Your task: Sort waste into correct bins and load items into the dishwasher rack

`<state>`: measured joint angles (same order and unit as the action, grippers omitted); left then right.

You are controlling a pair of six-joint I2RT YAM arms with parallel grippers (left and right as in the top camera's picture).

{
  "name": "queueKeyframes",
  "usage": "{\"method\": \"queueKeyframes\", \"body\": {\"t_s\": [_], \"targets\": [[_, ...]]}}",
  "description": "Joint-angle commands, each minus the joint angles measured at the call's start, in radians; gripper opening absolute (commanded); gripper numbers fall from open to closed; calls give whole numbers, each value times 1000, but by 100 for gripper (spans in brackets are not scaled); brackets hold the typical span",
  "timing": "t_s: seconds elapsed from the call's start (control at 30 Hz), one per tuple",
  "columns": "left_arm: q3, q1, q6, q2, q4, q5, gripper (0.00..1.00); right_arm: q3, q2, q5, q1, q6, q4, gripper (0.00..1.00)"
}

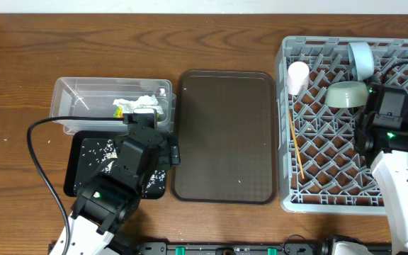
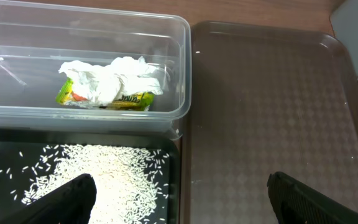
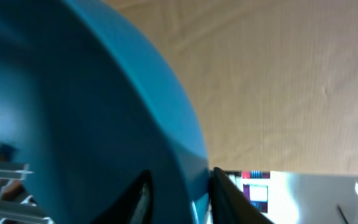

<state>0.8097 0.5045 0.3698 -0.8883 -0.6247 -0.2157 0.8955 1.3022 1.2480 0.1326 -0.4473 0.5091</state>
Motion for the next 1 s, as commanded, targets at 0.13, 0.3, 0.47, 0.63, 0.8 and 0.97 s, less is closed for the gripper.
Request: {"method": "queueKeyframes", "body": {"t_s": [0.13, 0.3, 0.47, 0.63, 0.8, 0.97], "targets": [[19, -4, 10, 1, 0, -2, 91, -15, 13, -133, -52, 6, 3, 66], [19, -4, 10, 1, 0, -2, 91, -15, 13, -146, -75, 6, 3, 99], [19, -4, 10, 1, 0, -2, 91, -15, 13, -150, -95, 6, 3, 99], [19, -4, 10, 1, 0, -2, 91, -15, 13, -150, -117, 6, 3, 99], [19, -4, 10, 1, 0, -2, 91, -15, 13, -153, -148, 6, 3, 99], [19, -4, 10, 1, 0, -2, 91, -15, 13, -209, -186, 58, 3, 99]]}}
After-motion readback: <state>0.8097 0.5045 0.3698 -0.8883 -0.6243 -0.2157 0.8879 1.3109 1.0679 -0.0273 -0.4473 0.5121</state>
